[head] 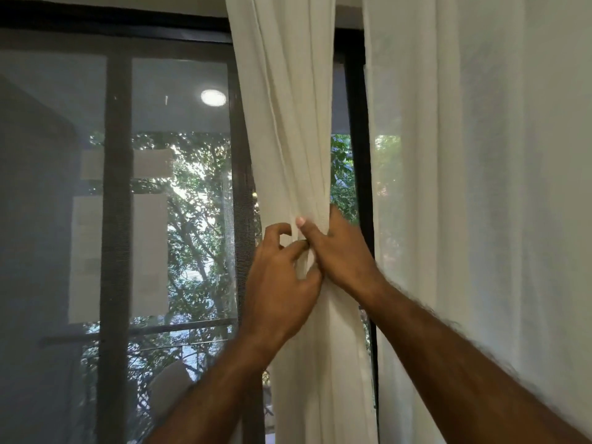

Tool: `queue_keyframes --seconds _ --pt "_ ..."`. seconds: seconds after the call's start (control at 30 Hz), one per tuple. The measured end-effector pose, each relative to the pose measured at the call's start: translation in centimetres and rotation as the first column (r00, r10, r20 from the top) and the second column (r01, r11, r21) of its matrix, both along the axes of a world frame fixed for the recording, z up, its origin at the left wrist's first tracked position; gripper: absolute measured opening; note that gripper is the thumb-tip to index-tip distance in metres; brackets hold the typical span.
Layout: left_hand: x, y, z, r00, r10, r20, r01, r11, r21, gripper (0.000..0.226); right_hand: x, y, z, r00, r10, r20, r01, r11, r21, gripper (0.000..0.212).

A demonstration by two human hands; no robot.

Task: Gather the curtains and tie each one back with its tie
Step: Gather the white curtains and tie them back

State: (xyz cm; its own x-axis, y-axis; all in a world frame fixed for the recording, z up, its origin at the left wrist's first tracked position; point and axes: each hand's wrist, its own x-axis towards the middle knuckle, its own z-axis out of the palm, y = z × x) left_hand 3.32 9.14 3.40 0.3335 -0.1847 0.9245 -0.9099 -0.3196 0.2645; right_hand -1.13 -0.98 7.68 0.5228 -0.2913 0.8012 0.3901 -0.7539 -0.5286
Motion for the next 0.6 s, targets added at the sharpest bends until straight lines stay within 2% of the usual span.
queue_keyframes --seconds 0.07,0.23,0.37,0.5,0.6 --pt "0.4 1.2 0.1 0.988 -0.123 -0.094 0.12 0.992 -0.038 0.048 0.0 -0.1 0.1 0.997 -0.083 0.0 0.083 0.997 -0.007 0.035" --pt "2.3 4.4 0.1 0.994 -0.108 0.005 0.107 0.985 -0.135 0.039 1.5 2.9 -0.1 0.984 -0.176 0.0 0.176 0.984 -0.031 0.034" --pt "4.7 10.1 0.2 0.998 -0.019 0.062 0.035 0.965 -0.259 0.036 4.8 11.6 0.6 0.998 -0.053 -0.029 0.049 0.992 -0.113 0.033" --pt "5.6 17.5 1.1 0.993 0.035 0.111 0.02 0.889 -0.458 0.039 5.5 20.2 1.3 0.993 0.1 0.063 -0.089 0.984 -0.158 0.033" --pt "5.0 18.7 0.9 0.988 0.025 0.152 0.048 0.891 -0.452 0.041 4.8 20.1 1.3 0.987 0.132 0.087 -0.114 0.977 -0.182 0.033"
